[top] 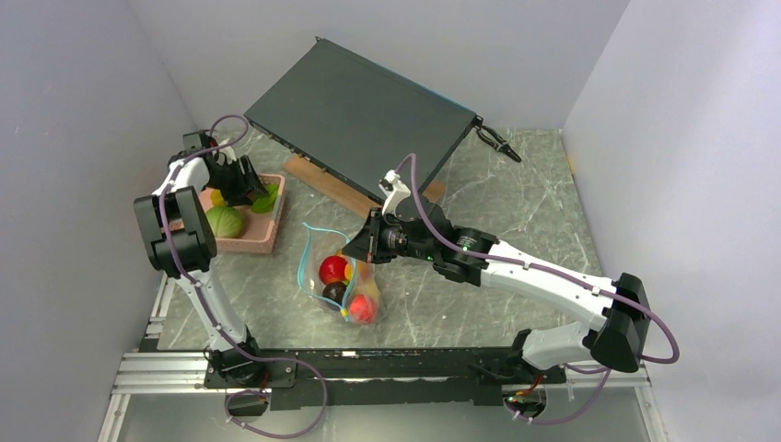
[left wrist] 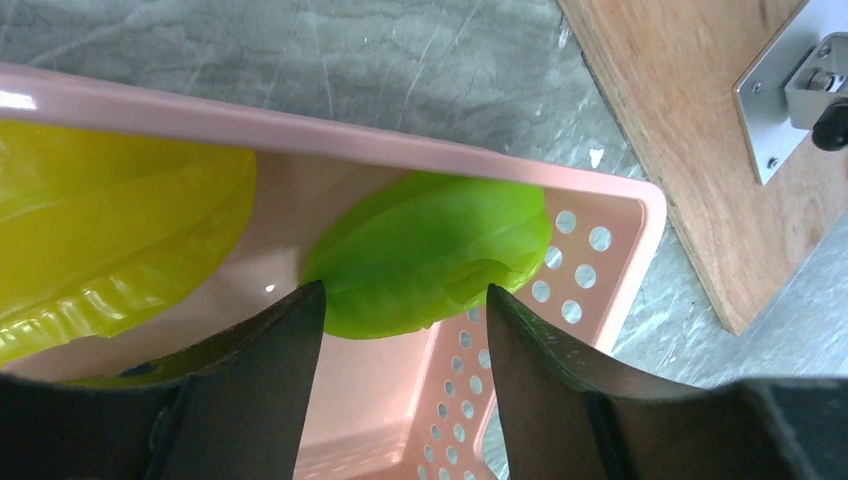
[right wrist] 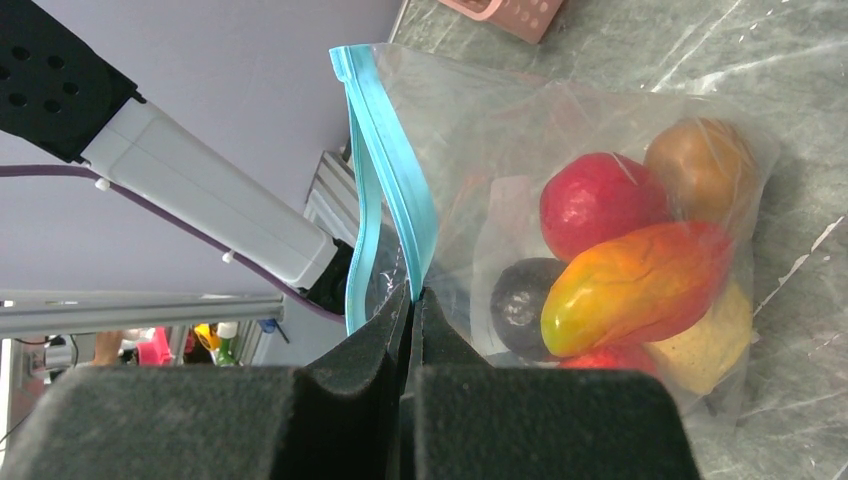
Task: Place the food in the zip-top bag and seal the zipper
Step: Pick up the fake fruit from the bin.
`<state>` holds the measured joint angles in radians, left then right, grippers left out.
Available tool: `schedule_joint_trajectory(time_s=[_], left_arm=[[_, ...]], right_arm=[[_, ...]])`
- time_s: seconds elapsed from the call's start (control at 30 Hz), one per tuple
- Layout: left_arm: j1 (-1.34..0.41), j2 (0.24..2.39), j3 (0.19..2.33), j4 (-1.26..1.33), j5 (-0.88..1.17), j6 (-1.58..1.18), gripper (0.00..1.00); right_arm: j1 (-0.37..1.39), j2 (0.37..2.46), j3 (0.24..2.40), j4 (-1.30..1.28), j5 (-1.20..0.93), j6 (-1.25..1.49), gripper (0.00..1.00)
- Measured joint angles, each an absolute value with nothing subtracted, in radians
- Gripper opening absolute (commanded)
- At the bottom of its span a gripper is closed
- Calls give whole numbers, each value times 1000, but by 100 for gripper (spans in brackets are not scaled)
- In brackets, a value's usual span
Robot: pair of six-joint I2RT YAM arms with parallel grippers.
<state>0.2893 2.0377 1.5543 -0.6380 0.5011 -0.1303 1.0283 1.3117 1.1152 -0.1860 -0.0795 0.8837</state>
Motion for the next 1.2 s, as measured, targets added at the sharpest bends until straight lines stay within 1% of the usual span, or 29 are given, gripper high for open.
schedule_joint_trajectory(time_s=[0.07, 0.13, 0.2, 0.27, 0.33, 0.47, 0.53, 0.6, 0.67, 0.7, 0.77, 0.87, 1.07, 1.13, 1.2], left_arm=[[283, 2037, 1554, -651, 488, -130, 61], [278, 2037, 1554, -660, 473, -128, 62], [272, 2034, 1554, -665, 458, -128, 69], [265, 2030, 1554, -672, 434, -127, 81], [260, 2029, 1554, -675, 420, -125, 88], [254, 2029, 1554, -676, 418, -124, 92], [254, 2029, 1554, -676, 420, -124, 92], [254, 2029, 1554, -676, 422, -125, 89], [254, 2029, 1554, -677, 426, -125, 81], [254, 2029, 1556, -682, 429, -127, 74], [255, 2029, 1560, -700, 442, -139, 67], [256, 2029, 1552, -703, 510, -181, 64], [252, 1984, 1448, -676, 590, -269, 52], [252, 1963, 1428, -663, 607, -289, 51], [252, 1943, 1406, -646, 622, -312, 53]], right_arm=[[1028, 1312, 1115, -186, -80, 884, 0], [1028, 1312, 1115, -186, -80, 888, 0], [1028, 1312, 1115, -186, -80, 890, 0], [1028, 1312, 1115, -186, -80, 893, 0], [1028, 1312, 1115, -186, -80, 894, 0], [1028, 1312, 1115, -186, -80, 895, 0], [1028, 1312, 1115, -186, -80, 895, 0], [1028, 1312, 1115, -186, -80, 895, 0], [1028, 1312, 1115, -186, -80, 895, 0], [1028, 1312, 1115, -186, -80, 895, 0], [1028, 1312, 1115, -186, -80, 895, 0], [1028, 1312, 1115, -186, -80, 895, 0], [1028, 1312, 1115, -186, -80, 895, 0], [1028, 1312, 1115, -186, -80, 895, 0], [1028, 1312, 1115, -186, -80, 895, 0]])
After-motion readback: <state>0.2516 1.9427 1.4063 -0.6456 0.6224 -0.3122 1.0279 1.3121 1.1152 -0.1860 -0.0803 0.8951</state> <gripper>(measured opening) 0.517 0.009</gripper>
